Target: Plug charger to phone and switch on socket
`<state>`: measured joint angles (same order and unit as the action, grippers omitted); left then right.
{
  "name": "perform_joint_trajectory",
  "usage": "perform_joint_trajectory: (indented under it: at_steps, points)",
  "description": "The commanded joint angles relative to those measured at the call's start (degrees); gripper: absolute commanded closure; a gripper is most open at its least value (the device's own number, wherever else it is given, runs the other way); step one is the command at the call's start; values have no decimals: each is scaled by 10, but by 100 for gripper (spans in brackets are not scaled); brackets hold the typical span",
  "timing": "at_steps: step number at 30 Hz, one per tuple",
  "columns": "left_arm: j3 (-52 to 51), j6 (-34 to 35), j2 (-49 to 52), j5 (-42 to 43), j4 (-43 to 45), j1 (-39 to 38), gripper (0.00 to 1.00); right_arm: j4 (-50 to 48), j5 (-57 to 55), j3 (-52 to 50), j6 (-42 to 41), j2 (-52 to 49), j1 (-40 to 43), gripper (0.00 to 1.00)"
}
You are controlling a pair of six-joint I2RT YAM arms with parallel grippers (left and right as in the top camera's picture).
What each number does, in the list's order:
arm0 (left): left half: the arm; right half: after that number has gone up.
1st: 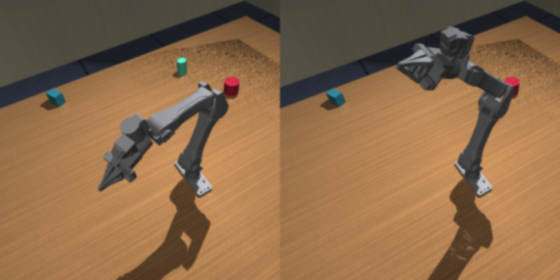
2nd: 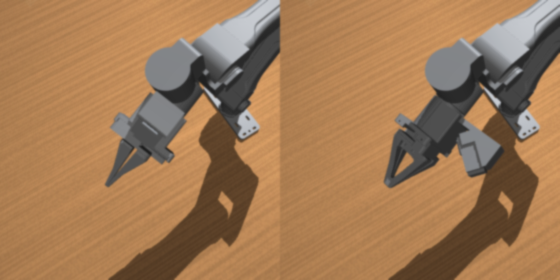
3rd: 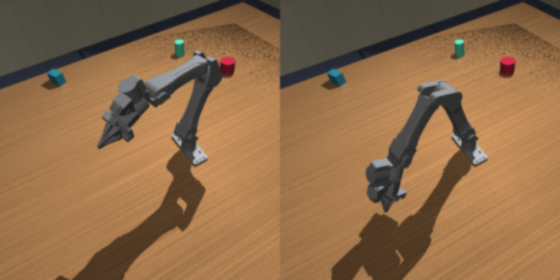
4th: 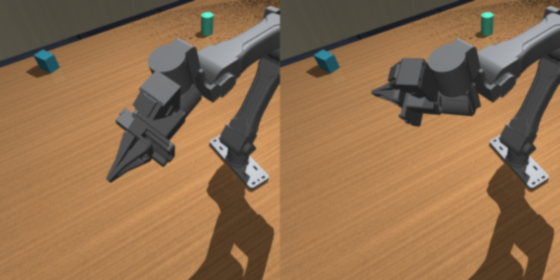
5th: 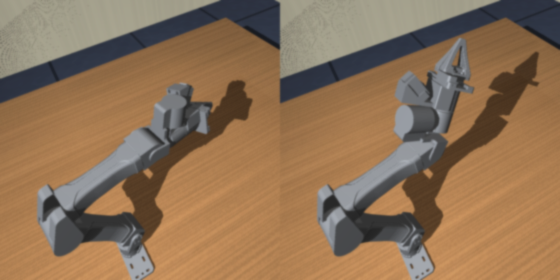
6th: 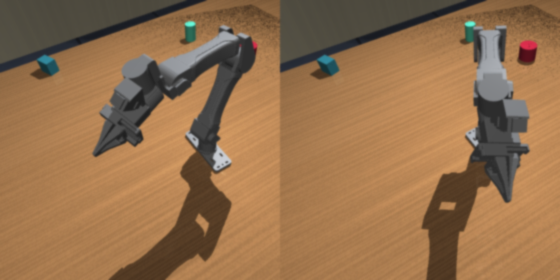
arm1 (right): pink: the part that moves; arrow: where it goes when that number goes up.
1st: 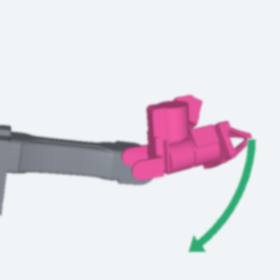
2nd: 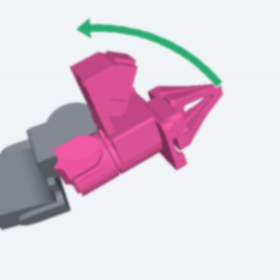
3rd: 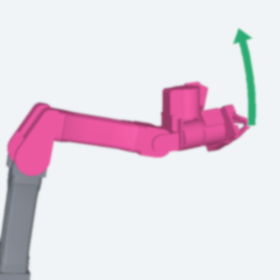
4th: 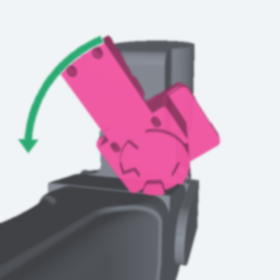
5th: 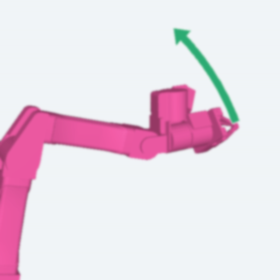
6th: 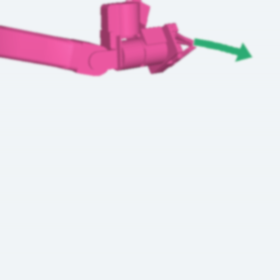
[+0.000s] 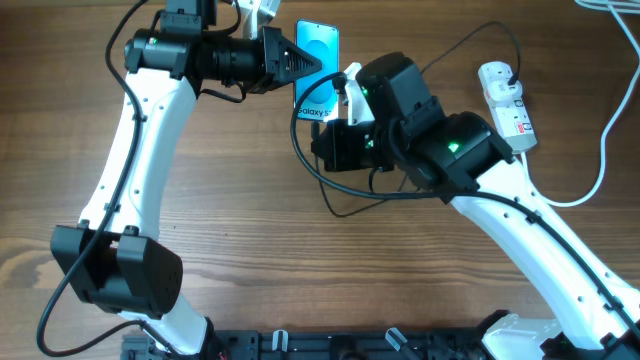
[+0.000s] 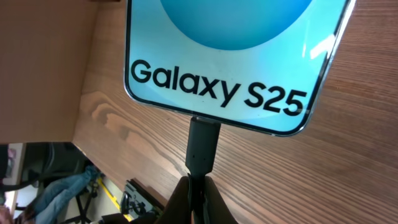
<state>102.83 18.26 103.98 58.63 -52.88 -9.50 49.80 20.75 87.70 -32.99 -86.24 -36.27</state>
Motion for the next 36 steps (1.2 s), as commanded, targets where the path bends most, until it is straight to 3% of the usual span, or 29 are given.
perform_joint_trajectory:
  at_steps: [1, 4, 12, 19, 23, 27, 29, 34, 36]
  points:
    - [3, -14, -1, 61, -19, -9, 96, -38, -49, 17, 0, 4, 28, 95]
    - [3, -14, -1, 61, -18, -8, 96, -42, -49, 17, 0, 4, 28, 82]
    - [3, -14, -1, 60, -18, -8, 96, -37, -45, 17, 0, 4, 28, 76]
    - [3, -11, -1, -48, -18, -8, 96, -6, -16, 17, 0, 7, 28, 65]
    - [2, -11, 1, -154, -37, -9, 96, 25, -26, 17, 17, 19, 33, 39]
    - [2, -12, 22, -200, -68, -14, 96, 84, -132, 17, 9, 25, 74, 31]
    - [2, -14, 46, -219, -74, -25, 96, 101, -137, 17, 9, 24, 105, 26]
    - [2, -14, 120, -219, -59, -66, 96, 132, -157, 17, 17, 23, 165, 25]
    - [2, -13, 151, -219, -41, -81, 96, 146, -191, 14, 17, 22, 175, 18]
